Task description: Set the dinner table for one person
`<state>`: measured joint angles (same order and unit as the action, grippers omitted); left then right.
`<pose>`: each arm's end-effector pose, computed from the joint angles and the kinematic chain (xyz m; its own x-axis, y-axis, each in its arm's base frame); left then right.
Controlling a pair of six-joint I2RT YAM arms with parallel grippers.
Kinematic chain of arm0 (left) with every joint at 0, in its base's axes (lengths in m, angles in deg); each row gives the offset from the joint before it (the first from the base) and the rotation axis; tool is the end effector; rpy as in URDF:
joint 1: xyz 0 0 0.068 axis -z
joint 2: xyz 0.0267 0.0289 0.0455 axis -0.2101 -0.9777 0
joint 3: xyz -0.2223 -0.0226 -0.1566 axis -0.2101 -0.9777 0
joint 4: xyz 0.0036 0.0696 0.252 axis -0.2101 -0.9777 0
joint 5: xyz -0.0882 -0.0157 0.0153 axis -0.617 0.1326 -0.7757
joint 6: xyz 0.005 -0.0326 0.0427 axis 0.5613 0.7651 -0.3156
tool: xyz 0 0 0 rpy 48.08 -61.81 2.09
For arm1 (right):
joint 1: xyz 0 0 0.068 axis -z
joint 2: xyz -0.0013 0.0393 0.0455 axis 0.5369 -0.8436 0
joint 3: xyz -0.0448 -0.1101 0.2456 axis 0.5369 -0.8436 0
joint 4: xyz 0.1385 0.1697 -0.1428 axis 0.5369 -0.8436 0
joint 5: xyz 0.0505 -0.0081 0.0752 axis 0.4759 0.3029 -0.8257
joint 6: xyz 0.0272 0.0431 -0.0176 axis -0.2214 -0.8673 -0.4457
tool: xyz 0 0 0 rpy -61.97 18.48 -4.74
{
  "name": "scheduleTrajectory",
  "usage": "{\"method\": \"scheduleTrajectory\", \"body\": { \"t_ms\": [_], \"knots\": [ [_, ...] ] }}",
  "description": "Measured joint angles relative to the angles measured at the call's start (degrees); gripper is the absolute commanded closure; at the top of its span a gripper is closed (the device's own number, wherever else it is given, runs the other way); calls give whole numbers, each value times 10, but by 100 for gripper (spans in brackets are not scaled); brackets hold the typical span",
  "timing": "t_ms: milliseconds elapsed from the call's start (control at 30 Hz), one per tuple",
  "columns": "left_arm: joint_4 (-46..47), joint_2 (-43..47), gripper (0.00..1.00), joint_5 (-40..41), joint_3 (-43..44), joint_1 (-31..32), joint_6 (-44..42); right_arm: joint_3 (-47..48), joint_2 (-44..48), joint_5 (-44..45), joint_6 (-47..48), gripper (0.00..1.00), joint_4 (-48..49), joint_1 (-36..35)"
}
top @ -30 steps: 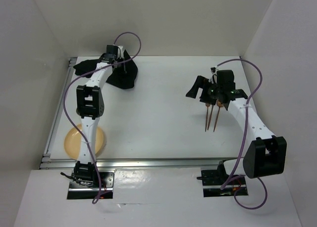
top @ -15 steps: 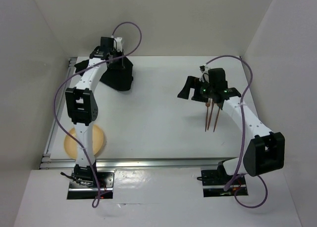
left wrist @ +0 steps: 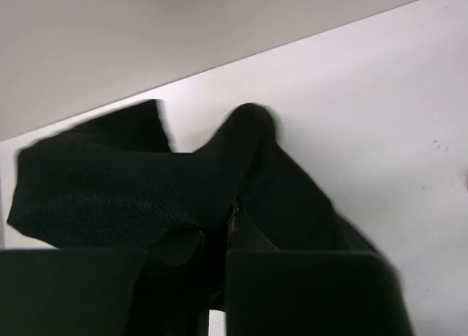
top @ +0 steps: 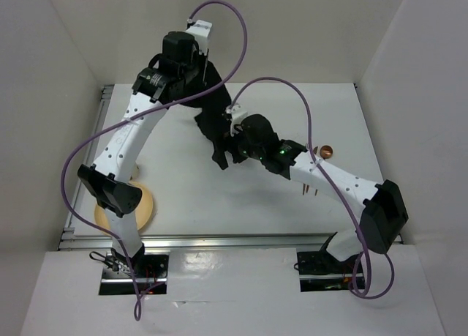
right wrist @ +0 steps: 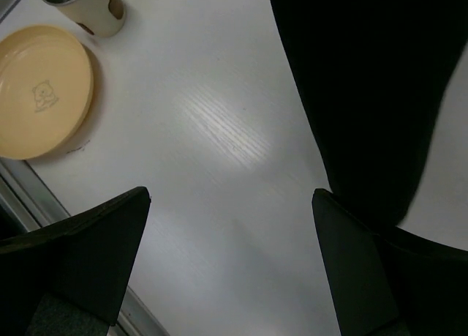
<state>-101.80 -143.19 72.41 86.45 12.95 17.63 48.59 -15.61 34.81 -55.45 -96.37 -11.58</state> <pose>0.3698 -0.1646 0.4807 -0.2909 0.0570 -0.9551 0.2075 0.9782 -0.0048 0.2437 0.2381 0.3163 -0.4574 -0.2274 -0.8597 -0.6643 0.7300 0.1604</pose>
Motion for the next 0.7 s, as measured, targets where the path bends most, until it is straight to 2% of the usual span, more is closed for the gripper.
{"method": "scheduleTrajectory", "body": {
  "t_ms": [200,367,700],
  "knots": [
    [-38,2,100,35,-14,4,0,7,-2,90,11,0,18,-16],
    [-51,11,100,27,-48,7,0,-51,3,131,11,0,23,-13],
    [-53,23,100,28,-59,18,0,-94,-6,125,24,0,59,-38]
  ]
}}
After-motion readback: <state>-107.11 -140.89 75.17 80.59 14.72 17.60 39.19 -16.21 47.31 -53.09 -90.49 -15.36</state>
